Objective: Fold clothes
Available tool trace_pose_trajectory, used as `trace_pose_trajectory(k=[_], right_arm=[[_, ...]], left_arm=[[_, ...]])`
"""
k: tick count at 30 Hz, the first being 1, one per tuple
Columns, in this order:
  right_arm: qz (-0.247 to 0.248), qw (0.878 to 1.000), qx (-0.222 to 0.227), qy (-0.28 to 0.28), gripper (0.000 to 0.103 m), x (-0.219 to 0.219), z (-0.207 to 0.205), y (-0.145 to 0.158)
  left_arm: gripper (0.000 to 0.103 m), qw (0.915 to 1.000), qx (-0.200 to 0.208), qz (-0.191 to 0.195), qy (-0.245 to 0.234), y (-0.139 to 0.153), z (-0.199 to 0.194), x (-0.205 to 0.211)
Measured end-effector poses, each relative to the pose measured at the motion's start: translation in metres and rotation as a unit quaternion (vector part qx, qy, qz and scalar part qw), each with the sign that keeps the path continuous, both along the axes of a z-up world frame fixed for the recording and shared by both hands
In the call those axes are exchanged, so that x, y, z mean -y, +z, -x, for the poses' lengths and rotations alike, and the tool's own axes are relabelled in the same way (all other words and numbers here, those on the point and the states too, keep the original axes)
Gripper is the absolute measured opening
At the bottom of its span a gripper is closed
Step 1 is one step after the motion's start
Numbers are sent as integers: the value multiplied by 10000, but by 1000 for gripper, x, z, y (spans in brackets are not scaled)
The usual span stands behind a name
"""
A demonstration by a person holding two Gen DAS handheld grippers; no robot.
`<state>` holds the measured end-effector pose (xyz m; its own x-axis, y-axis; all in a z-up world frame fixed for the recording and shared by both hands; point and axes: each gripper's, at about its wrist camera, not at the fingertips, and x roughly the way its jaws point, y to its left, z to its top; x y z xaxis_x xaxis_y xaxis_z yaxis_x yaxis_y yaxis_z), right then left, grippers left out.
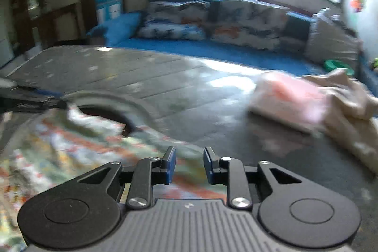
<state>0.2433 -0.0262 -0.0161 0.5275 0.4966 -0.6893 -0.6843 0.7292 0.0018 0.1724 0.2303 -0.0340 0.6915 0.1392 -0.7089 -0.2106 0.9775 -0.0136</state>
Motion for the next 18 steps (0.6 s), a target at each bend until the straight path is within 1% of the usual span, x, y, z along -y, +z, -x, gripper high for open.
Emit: trace_pose_trajectory(k=[2,4,6,7,8,10,12,15,18], right_arm=[[34,9997,-144,186,25,-12,3,-6],[111,9991,-242,322,26,-24,6,-12],[208,9987,-279,385,26,-33,7,-17],[197,9986,-226,435,26,-37,9,-16],[187,9985,-173,486,26,-41,12,-14],[167,9981,-67,587,26,-50,17,-11],[136,9975,23,695,26,-59,22,-9],[-51,9952,-155,963,26,-77,27,-10],[-12,9920,-168,1248,26,-99,32,-16]], left_arm=[[35,10000,-50,60,27,-2,-2,-1],[38,9999,-46,84,49,-1,0,-2],[39,9999,59,107,48,10,15,-6],[42,9999,112,114,50,15,22,-8],[47,9998,179,36,99,21,33,-11],[49,9993,268,-89,259,32,57,-20],[49,9985,216,-170,466,38,82,-30],[49,9964,86,-286,794,42,121,-45],[49,9930,-114,-410,1101,38,161,-53]])
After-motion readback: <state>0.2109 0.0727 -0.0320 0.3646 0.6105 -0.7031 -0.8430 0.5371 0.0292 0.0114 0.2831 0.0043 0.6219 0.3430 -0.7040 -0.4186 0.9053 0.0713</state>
